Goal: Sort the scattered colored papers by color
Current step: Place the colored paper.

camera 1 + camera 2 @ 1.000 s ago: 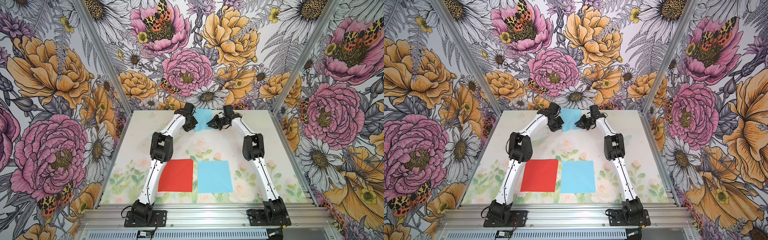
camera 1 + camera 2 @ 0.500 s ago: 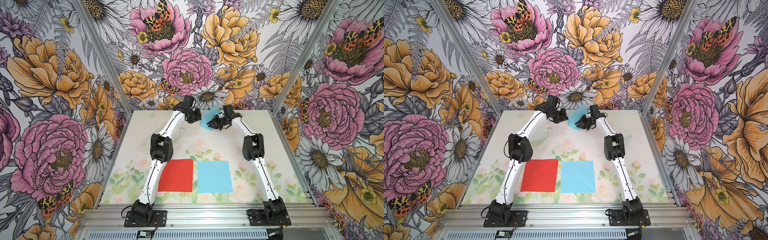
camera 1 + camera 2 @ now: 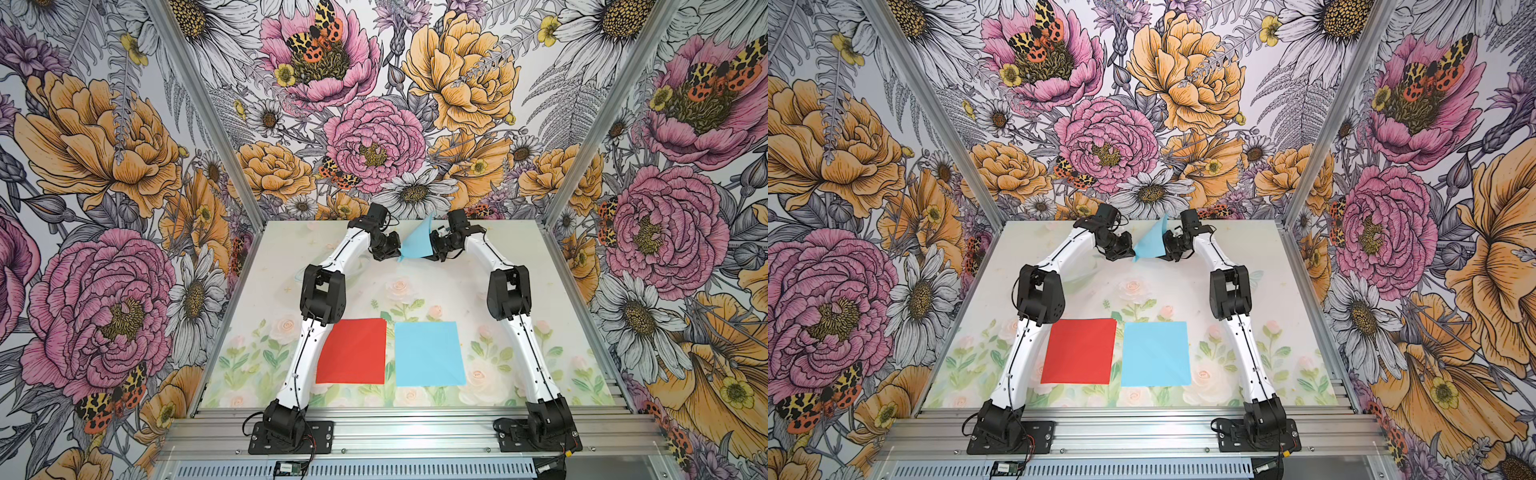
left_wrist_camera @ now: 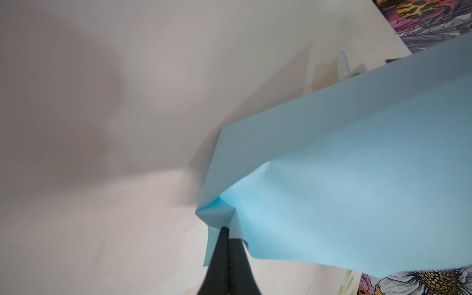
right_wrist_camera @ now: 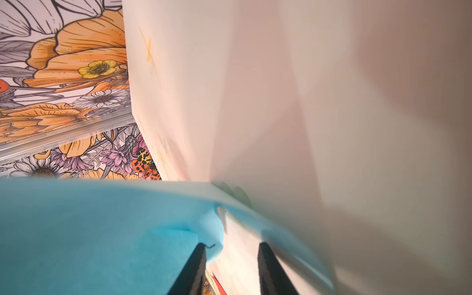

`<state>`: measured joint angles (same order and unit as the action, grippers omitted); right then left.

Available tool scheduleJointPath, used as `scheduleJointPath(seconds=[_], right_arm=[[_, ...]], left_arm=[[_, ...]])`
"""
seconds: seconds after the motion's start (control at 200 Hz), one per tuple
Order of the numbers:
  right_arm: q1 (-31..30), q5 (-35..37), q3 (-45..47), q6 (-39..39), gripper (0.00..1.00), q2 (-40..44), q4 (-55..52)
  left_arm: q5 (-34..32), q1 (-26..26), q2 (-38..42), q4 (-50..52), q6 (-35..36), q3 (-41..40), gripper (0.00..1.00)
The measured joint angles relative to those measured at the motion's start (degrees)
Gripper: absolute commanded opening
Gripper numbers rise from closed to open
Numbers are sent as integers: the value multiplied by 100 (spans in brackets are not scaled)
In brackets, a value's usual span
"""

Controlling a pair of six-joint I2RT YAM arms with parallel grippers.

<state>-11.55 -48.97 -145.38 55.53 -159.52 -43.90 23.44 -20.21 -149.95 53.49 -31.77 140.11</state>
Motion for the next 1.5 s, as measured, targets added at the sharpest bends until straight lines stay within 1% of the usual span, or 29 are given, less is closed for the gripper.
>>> scheduleJointPath(seconds=[0.19,0.305,0.51,0.605,0.675,0.75,0.866,0.981,1.081,1.171,1.236,1.366,1.501], right_arm=[[68,-278,365,-101,42,501,-92],[109,-382,437,-107,41,791,-133],[151,-424,573,-177,38,1158,-190],[201,-358,796,-433,38,1373,-260],[232,-175,1078,-800,38,1644,-321],[293,179,1637,-1309,38,2179,-413],[431,881,2719,-1950,40,3359,-503],[590,1565,3602,-2319,40,4601,-564],[763,2146,4030,-2474,40,5486,-704],[955,2618,4190,-2524,40,6061,-907],[1121,2868,4428,-2520,40,6481,-1003],[1390,3082,5086,-2518,40,7191,-1202],[1414,2962,5480,-2522,39,7350,-1309]], left_arm=[[-7,59,149,17,76,-31,0],[-15,103,286,13,76,-26,0],[-39,140,367,7,42,37,0],[13,116,562,7,-31,-195,0],[181,79,831,4,-195,-444,0],[442,-2,1207,2,-402,-579,0],[868,-219,1928,-175,-802,-575,0],[1272,-420,2758,-461,-1239,-682,0],[1567,-614,3652,-796,-1561,-1436,0],[1744,-831,4389,-1231,-1818,-2535,0],[1781,-1019,4756,-1499,-1934,-3386,0],[1764,-1460,5241,-1775,-2044,-5123,0],[1508,-1919,5466,-1934,-2028,-6537,0]])
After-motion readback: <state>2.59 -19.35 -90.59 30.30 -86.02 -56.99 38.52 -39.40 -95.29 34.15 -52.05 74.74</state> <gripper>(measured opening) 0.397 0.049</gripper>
